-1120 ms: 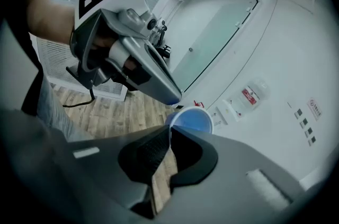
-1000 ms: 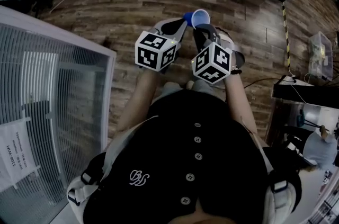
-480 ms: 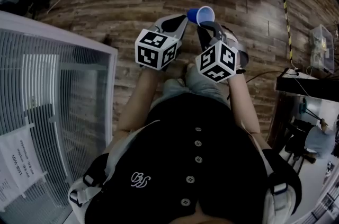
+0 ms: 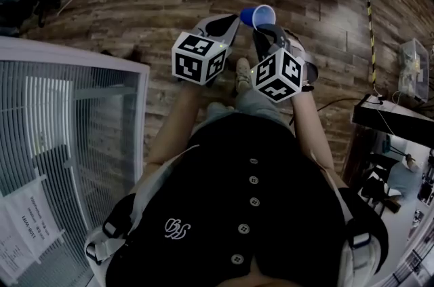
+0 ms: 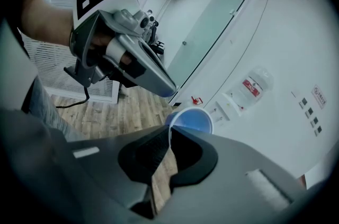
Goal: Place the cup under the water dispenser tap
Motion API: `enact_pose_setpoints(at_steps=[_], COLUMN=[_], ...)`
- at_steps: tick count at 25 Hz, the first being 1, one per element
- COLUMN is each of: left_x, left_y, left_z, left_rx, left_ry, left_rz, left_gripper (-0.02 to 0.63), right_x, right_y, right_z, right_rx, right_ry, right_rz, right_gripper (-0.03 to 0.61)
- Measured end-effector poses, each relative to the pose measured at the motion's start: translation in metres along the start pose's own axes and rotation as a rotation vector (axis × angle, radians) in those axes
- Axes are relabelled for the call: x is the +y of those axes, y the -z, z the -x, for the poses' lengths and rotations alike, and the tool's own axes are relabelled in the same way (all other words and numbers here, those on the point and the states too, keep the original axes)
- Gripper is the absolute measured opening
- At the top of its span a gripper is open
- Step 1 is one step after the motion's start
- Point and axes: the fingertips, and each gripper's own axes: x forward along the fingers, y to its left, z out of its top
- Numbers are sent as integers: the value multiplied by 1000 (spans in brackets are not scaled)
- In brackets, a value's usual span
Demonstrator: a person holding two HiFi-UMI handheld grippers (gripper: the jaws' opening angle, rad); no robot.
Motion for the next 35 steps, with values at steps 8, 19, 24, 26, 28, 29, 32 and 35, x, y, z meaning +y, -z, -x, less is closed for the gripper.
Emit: enact_pose_setpoints(at_steps=[8, 19, 24, 26, 28, 29, 32, 35], left_x=[60, 111, 117, 121, 125, 128, 140, 158], left_y=[-56, -103, -100, -101, -101, -101, -101, -103], left_z=[-67, -165, -188, -194, -199, -200, -206, -216], left_rx=[-25, -40, -13, -10, -4, 0, 8, 22], left_ry=[-41, -58, -45, -48, -48, -48, -51, -49], left_rz=[-13, 35, 49, 60, 61, 60, 66, 69], left_gripper=[-3, -3, -3, -3, -3, -4, -4, -3], right_x=[-95, -187, -204, -209, -211, -212, -213, -219], right_y=[-8, -1, 7, 8, 9, 10, 10, 9], right_z=[-62, -128, -145, -150, -155, -158, -169, -187], right_rx=[-14, -34, -18, -22, -23, -22, -16, -4], right_ry=[34, -24, -40, -46, -53, -57, -71, -88], right_rz=[45, 98, 132, 118, 104, 99, 87, 79], right_gripper=[12, 12, 12, 12, 12, 12, 12, 12])
